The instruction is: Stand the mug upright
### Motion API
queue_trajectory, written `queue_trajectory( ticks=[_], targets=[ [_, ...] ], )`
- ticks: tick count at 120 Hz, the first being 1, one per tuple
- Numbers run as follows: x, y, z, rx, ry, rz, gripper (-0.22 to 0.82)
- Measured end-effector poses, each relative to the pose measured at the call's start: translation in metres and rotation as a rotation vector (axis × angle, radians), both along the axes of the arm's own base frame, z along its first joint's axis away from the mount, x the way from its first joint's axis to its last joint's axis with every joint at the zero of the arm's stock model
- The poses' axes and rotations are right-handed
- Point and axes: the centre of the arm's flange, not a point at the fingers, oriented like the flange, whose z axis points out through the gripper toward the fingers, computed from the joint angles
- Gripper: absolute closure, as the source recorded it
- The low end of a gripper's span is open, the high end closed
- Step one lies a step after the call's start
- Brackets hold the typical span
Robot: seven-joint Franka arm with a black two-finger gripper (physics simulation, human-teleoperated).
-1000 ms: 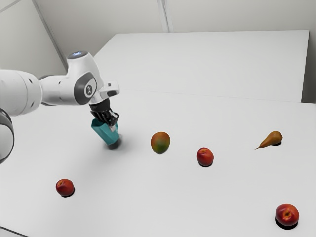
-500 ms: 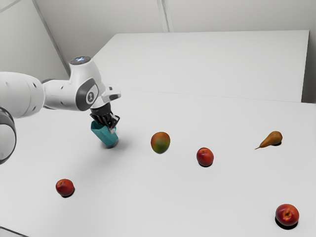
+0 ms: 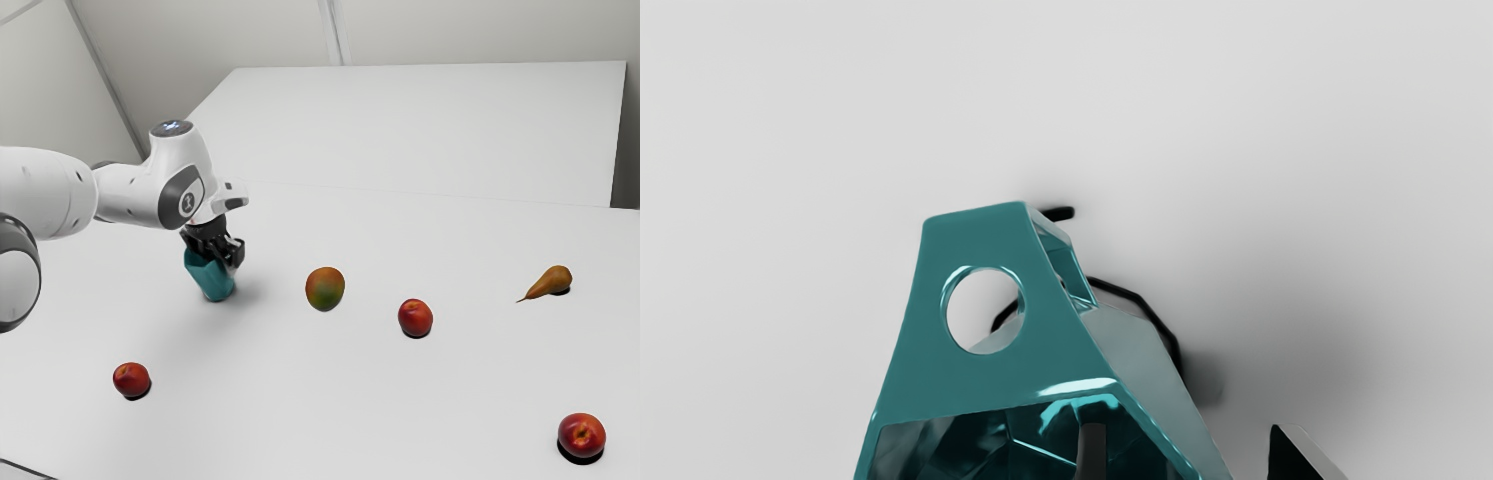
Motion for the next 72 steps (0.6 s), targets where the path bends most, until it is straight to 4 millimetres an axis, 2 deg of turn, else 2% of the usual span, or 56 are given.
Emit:
queue_trajectory(
  ticks=[21,49,57,72],
  targets=[
    [0.007,-0.001,0.013,-0.002,-0.023,-0.007,0.16],
    [0.011,0.003,0.045,-0.025,-0.063,0.007,0.05],
    [0.013,0.004,0.064,-0.032,-0.085,0.011,0.04],
    [0.011,0.009,0.116,-0.044,-0.126,0.018,0.02]
  ],
)
